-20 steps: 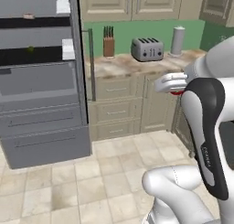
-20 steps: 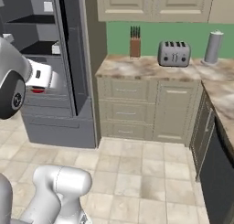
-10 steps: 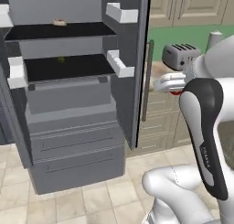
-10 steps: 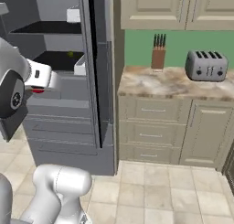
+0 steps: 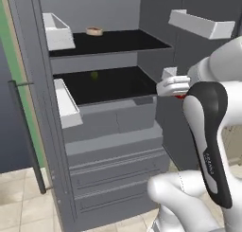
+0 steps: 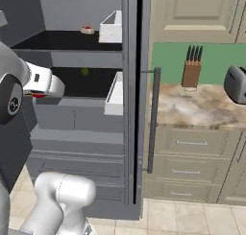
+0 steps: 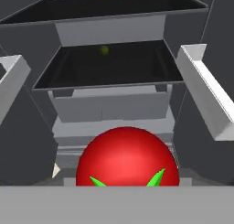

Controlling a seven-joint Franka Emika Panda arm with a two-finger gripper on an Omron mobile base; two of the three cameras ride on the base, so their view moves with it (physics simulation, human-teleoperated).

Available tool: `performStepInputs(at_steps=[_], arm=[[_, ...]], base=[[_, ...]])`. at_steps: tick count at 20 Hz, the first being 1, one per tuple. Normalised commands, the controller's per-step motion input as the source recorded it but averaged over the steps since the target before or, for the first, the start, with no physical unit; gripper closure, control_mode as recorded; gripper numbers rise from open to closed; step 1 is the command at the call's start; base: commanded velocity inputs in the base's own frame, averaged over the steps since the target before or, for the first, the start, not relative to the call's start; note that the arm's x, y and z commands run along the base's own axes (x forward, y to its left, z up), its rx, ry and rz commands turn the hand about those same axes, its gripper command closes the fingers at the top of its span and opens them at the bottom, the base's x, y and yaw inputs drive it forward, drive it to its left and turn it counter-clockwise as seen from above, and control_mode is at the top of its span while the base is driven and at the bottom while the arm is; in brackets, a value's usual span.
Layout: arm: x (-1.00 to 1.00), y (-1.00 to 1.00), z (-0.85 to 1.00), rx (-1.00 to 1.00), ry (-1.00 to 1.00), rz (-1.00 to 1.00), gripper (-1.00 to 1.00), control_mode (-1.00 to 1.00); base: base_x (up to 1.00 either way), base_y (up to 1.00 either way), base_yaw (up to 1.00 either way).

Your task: Transport the steak and tomato to the fridge. Place the steak on the rack containing meat and place the tomato on the rack containing the vegetable, ensuring meats and vegetables are on different racks.

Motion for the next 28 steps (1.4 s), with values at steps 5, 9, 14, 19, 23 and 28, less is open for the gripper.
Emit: performStepInputs(at_steps=[5, 9, 14, 19, 23, 28], arm=[[0.0, 0.0, 0.0, 0.0, 0.0, 0.0, 1.0, 1.0], [0.0, 0.0, 0.0, 0.0, 0.0, 0.0, 1.0, 1.0], [0.0, 0.0, 0.0, 0.0, 0.0, 0.0, 1.0, 1.0], [0.0, 0.0, 0.0, 0.0, 0.0, 0.0, 1.0, 1.0], [0.0, 0.0, 0.0, 0.0, 0.0, 0.0, 1.0, 1.0], [0.39, 0.09, -0.09, 0.0, 0.0, -0.08, 1.0, -1.0]], base=[[0.64, -0.06, 0.25], [0.53, 0.09, 0.29], [0.64, 0.0, 0.2], [0.7, 0.16, -0.07], [0.98, 0.35, -0.22], [0.6, 0.19, -0.14]])
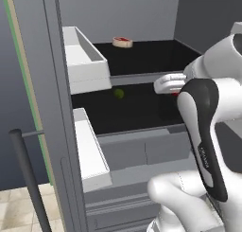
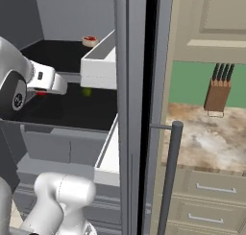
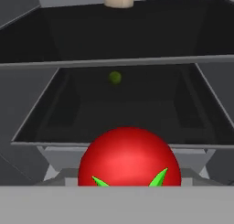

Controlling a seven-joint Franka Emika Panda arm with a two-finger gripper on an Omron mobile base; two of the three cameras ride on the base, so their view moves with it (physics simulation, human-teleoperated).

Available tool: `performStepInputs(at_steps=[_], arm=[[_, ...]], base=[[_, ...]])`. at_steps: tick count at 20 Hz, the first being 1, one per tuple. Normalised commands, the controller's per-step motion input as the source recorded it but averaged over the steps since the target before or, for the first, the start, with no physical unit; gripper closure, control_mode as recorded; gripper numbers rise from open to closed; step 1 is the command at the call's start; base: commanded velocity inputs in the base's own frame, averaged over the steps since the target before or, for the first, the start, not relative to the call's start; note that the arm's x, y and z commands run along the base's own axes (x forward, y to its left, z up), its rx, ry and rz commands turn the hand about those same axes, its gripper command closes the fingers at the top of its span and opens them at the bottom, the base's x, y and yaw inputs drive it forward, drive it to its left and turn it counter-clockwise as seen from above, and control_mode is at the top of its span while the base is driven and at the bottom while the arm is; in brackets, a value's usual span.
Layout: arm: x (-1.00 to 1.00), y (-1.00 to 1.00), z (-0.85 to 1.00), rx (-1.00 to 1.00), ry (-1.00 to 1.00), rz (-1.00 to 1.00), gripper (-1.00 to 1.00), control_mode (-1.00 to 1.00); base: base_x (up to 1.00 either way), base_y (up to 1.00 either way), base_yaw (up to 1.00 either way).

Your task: Transport the steak and tomato to the fridge. Place the steak on the rack containing meat and place the tomato on the rack containing the vegetable, ensuring meats and vegetables are on different racks.

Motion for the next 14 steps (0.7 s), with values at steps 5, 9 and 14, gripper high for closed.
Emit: performStepInputs(at_steps=[5, 9, 14], arm=[[0.71, 0.09, -0.63, -0.03, 0.1, -0.03, 1.0, -1.0], [0.76, 0.0, -0.8, -0.01, 0.15, 0.0, 1.0, -1.0], [0.99, 0.0, -0.81, 0.02, -0.09, 0.0, 1.0, -1.0]], base=[[0.0, 0.0, 0.0], [0.0, 0.0, 0.0], [0.0, 0.0, 0.0]])
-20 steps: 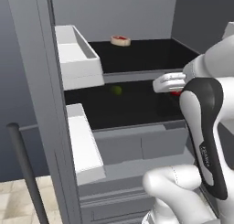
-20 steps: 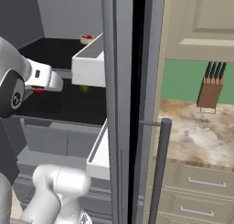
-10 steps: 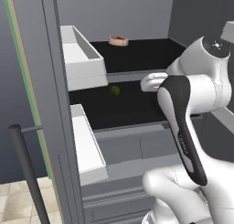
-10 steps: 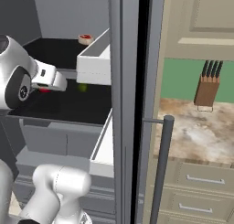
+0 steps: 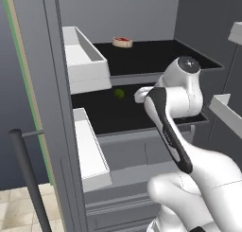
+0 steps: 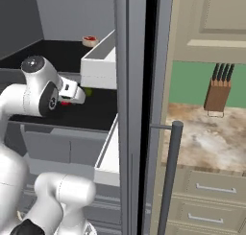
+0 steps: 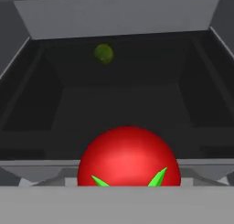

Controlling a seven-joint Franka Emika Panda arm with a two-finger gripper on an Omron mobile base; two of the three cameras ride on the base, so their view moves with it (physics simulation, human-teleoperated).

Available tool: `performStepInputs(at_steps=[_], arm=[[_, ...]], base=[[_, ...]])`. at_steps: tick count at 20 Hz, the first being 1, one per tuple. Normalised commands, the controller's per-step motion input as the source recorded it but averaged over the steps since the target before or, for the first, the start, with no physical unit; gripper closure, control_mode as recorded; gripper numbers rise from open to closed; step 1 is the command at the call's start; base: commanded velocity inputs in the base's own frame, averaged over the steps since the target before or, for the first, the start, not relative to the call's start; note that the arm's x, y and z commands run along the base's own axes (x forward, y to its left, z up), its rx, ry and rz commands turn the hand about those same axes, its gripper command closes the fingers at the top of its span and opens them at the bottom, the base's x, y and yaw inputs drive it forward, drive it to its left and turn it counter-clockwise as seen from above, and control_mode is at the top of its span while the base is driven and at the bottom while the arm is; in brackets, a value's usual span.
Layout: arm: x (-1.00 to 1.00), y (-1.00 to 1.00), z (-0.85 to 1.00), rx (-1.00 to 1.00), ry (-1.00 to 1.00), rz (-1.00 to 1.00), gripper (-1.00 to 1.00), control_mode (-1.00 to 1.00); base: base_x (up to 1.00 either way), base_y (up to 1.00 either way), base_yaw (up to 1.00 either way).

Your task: Transport the steak and tomato to the fridge. Place the steak on the rack containing meat and place the tomato on the rack containing the vegetable, ensuring meats and vegetables are on different racks.

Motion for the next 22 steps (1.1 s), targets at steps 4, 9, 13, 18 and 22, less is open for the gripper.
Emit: performStepInputs(at_steps=[4, 9, 13, 18, 22], arm=[[0.99, 0.0, -0.69, 0.0, -0.08, 0.0, 1.0, -1.0], [1.0, 0.0, -0.48, 0.0, 0.03, -0.02, 1.0, -1.0], [1.0, 0.0, -0.42, 0.0, 0.13, -0.01, 1.0, -1.0], [0.8, 0.0, -0.39, 0.0, 0.07, 0.0, 1.0, -1.0], [0.62, 0.0, -0.28, 0.0, 0.0, 0.0, 1.0, -1.0]], base=[[0.0, 0.0, 0.0], [0.0, 0.0, 0.0], [0.0, 0.0, 0.0], [0.0, 0.0, 0.0], [0.0, 0.0, 0.0]])
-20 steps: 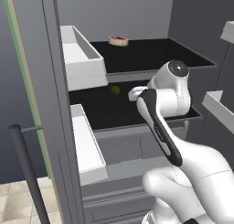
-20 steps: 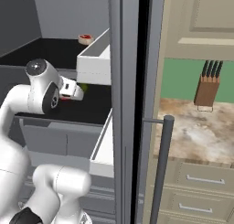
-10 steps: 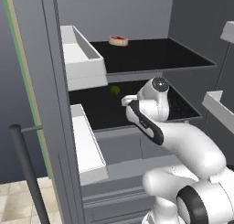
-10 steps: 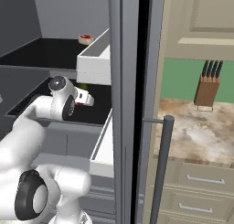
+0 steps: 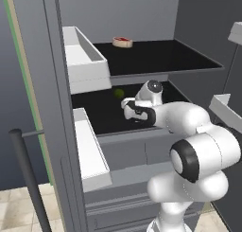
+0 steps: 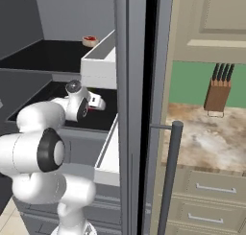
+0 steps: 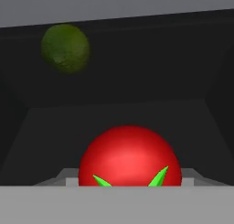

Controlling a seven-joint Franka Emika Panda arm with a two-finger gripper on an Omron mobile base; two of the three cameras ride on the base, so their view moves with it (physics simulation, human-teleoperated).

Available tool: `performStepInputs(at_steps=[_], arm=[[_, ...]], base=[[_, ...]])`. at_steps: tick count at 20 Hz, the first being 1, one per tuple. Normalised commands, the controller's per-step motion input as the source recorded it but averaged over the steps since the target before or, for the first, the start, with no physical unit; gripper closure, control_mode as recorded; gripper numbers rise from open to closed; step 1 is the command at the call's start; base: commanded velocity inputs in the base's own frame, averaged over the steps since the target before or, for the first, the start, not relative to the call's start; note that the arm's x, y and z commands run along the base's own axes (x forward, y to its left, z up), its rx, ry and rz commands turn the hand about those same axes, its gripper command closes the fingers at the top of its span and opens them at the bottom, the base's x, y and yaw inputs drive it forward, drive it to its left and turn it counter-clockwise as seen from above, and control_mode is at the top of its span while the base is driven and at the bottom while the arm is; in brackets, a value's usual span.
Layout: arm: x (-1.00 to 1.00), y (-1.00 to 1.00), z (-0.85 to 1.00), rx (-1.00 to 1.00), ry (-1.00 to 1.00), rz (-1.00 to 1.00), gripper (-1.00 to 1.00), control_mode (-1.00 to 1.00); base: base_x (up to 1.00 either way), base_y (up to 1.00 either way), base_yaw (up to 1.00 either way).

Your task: Transport the steak and tomato to the fridge. Place the steak on the rack containing meat and place the tomato on the rack containing the vegetable, ensuring meats and vegetables are on different racks.

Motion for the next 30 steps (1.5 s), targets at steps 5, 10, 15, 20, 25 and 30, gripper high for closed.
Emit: performStepInputs(at_steps=[5, 10, 15, 20, 25, 30], arm=[[0.51, 0.0, -0.33, -0.01, 0.0, 0.0, 1.0, -1.0], [0.67, 0.0, -0.28, 0.0, 0.02, 0.0, 1.0, -1.0], [0.49, 0.0, -0.34, 0.0, 0.04, 0.0, 1.0, -1.0], [0.25, 0.0, -0.6, 0.0, 0.06, 0.0, 1.0, -1.0], [0.06, 0.01, -0.82, 0.0, 0.08, 0.0, 1.0, -1.0], [-0.23, 0.06, -1.0, 0.0, 0.03, 0.0, 1.0, -1.0]], base=[[0.0, 0.0, 0.0], [0.0, 0.0, 0.0], [0.0, 0.0, 0.0], [0.0, 0.0, 0.0], [0.0, 0.0, 0.0], [0.0, 0.0, 0.0]])
